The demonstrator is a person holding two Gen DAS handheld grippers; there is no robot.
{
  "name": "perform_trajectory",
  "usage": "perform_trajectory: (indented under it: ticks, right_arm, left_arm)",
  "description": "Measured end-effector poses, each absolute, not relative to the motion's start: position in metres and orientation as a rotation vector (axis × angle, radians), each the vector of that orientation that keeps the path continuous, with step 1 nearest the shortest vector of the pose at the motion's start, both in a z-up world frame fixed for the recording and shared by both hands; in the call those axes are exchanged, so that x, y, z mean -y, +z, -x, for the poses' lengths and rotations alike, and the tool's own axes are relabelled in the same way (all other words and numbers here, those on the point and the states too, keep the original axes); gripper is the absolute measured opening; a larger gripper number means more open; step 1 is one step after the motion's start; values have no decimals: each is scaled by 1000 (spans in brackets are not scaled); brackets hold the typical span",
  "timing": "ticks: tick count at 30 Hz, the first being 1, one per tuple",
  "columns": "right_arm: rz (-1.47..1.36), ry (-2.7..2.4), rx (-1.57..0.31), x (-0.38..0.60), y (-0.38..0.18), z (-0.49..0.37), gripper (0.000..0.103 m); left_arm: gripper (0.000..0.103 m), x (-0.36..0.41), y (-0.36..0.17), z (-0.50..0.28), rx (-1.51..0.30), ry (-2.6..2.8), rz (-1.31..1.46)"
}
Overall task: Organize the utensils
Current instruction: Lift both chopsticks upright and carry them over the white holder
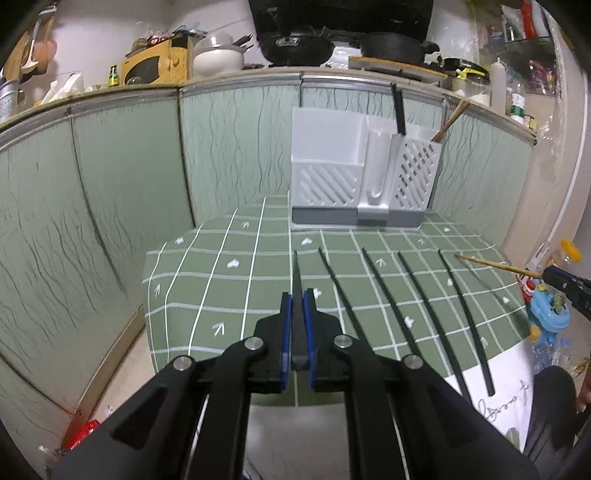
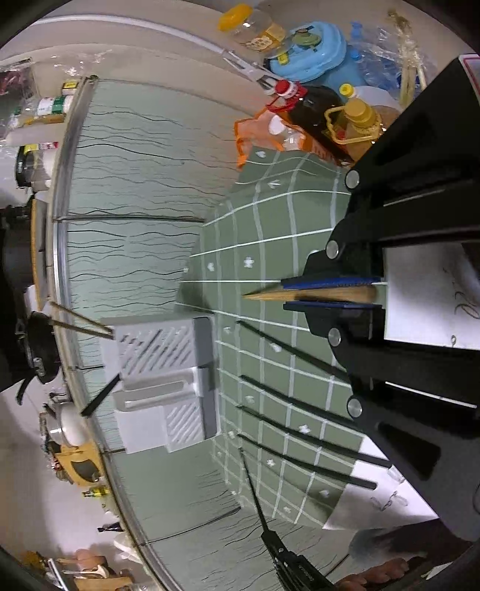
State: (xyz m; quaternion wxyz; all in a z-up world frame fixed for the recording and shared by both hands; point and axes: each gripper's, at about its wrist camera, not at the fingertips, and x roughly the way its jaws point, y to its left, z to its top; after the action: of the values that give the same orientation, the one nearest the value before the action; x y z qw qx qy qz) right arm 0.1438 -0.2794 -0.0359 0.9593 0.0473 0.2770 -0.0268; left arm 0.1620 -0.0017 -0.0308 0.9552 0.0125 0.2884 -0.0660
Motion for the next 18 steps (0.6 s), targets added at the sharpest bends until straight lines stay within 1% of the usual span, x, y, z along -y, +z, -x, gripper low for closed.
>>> perform_trajectory:
  ticks: [18]
  right_arm:
    - [-82,-3,-421,279,28,-163,6]
  left_arm:
    - [8,0,32,-179,-468,-208,-3]
